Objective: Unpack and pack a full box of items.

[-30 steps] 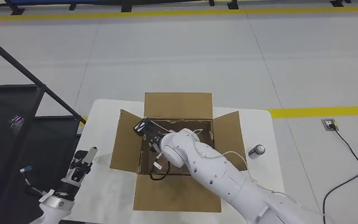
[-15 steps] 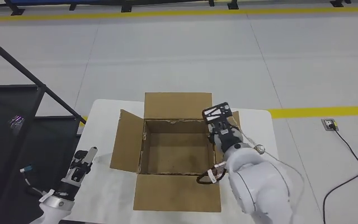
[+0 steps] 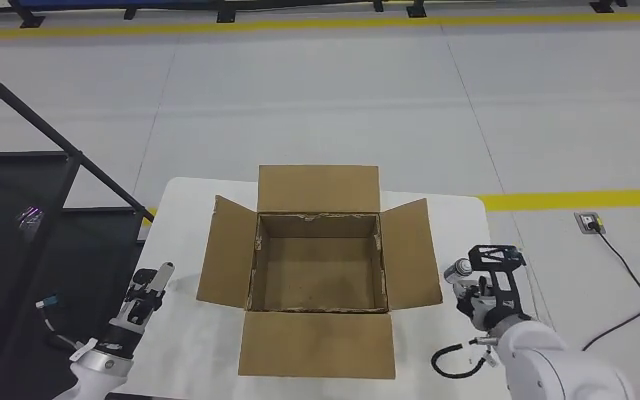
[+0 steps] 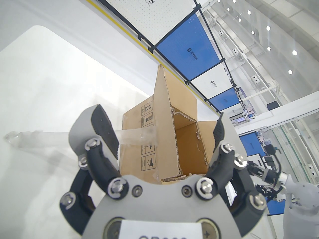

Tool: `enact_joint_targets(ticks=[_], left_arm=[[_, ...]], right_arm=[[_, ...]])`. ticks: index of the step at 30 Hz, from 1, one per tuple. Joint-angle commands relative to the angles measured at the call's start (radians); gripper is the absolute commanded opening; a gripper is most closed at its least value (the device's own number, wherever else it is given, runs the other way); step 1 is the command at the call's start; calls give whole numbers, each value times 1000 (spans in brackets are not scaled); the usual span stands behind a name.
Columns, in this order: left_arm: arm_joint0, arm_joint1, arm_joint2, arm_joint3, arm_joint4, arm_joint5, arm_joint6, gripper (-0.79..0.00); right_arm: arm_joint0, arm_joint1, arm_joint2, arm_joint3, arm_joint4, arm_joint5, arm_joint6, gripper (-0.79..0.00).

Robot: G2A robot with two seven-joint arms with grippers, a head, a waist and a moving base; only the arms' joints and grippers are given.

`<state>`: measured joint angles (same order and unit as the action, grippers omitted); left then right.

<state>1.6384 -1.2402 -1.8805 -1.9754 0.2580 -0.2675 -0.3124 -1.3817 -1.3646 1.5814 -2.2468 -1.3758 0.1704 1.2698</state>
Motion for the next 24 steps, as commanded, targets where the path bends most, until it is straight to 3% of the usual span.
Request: enact_joint_targets(ticks=[1,5,10,17,18,19,20,22,24], left_arm=[[0,0,0,0,0,0,0,0],[0,0,0,0,0,0,0,0],[0,0,0,0,0,0,0,0],[0,0,0,0,0,0,0,0],[0,0,0,0,0,0,0,0],[0,0,0,0,0,0,0,0],[0,0,0,0,0,0,0,0],[0,0,0,0,0,0,0,0],[0,0,0,0,0,0,0,0]], right_arm=[[-47,1,38,65,64,-20,-62,-785],[-78,2,57,184,133,-58,-168,-785],[-34,4,35,342,120,-75,-242,-785],[29,7,26,485,160,-93,-267,-785],[34,8,25,494,169,-94,-266,-763],[37,9,25,501,171,-96,-268,-622],[38,9,25,507,176,-97,-271,-545],[38,10,26,515,182,-97,-278,-511],[34,11,25,519,189,-97,-285,-406]])
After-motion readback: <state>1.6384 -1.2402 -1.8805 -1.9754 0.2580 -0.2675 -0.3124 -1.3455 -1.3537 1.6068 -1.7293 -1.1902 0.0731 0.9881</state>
